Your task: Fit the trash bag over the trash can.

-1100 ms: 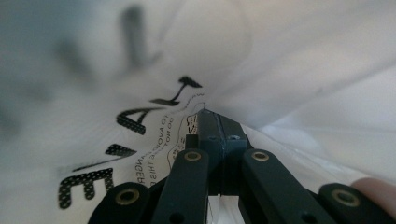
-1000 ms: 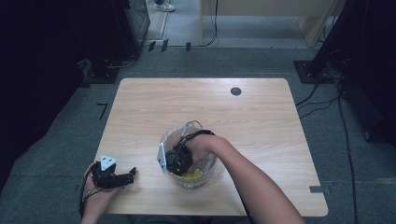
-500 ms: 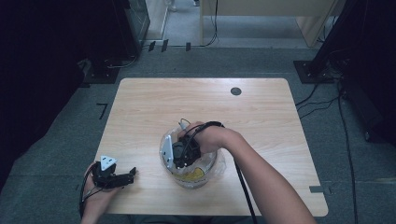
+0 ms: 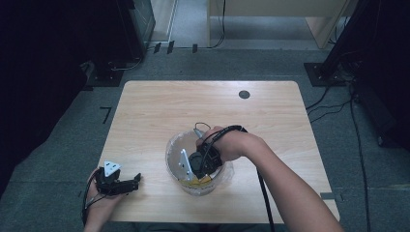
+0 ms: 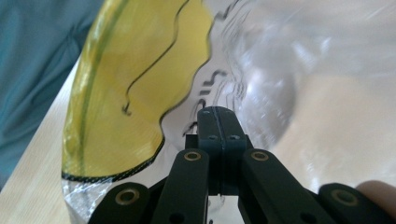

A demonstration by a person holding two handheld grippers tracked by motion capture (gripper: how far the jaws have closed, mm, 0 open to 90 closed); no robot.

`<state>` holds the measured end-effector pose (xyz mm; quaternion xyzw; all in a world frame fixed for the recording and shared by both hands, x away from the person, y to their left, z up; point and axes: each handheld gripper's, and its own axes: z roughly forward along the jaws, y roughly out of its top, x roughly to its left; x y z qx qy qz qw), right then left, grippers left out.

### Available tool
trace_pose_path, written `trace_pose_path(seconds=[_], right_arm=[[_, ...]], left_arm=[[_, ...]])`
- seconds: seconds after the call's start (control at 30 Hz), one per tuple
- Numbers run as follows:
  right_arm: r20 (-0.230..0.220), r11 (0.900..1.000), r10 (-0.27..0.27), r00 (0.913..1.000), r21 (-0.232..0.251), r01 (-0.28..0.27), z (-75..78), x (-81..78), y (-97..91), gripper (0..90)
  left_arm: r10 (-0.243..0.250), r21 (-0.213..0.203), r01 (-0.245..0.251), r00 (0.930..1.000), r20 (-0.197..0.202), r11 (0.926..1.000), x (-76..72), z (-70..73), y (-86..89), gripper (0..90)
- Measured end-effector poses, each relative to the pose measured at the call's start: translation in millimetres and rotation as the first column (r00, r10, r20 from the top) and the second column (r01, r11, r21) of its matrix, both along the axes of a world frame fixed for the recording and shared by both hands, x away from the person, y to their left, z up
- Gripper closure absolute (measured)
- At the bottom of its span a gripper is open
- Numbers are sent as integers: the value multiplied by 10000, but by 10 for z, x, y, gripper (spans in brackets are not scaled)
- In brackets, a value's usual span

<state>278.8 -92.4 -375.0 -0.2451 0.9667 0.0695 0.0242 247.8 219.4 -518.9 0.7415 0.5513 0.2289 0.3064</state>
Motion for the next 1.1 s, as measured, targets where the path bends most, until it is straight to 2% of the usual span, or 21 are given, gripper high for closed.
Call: trace_pose_path(seconds=[0.17, 0.33, 0.57, 0.63, 0.77, 1.1], right_arm=[[-191, 9995, -157, 9997, -266, 152, 21, -4, -35, 900], [-71, 9973, -308, 9995, -666, 303, -1, 8, -104, 900], [-60, 9970, -441, 9990, -646, 436, -14, 1, -122, 900], [-61, 9976, -432, 9990, -553, 428, -3, 2, -128, 900], [-228, 9987, -507, 9985, 30, 507, 73, 11, -164, 900], [-439, 9923, -629, 9971, 1041, 672, 288, -37, -282, 900]], left_arm=[[-2, 0, 2, 10000, -2, 10000, 0, 0, 0, 0], [0, -2, 0, 10000, 0, 10000, 0, 0, 0, 0], [2, 1, -2, 10000, 0, 10000, 0, 0, 0, 0], [3, -3, -3, 10000, 0, 10000, 0, 0, 0, 0], [2, -1, -2, 10000, 2, 10000, 0, 0, 0, 0], [-2, 1, 2, 10000, -1, 10000, 0, 0, 0, 0]])
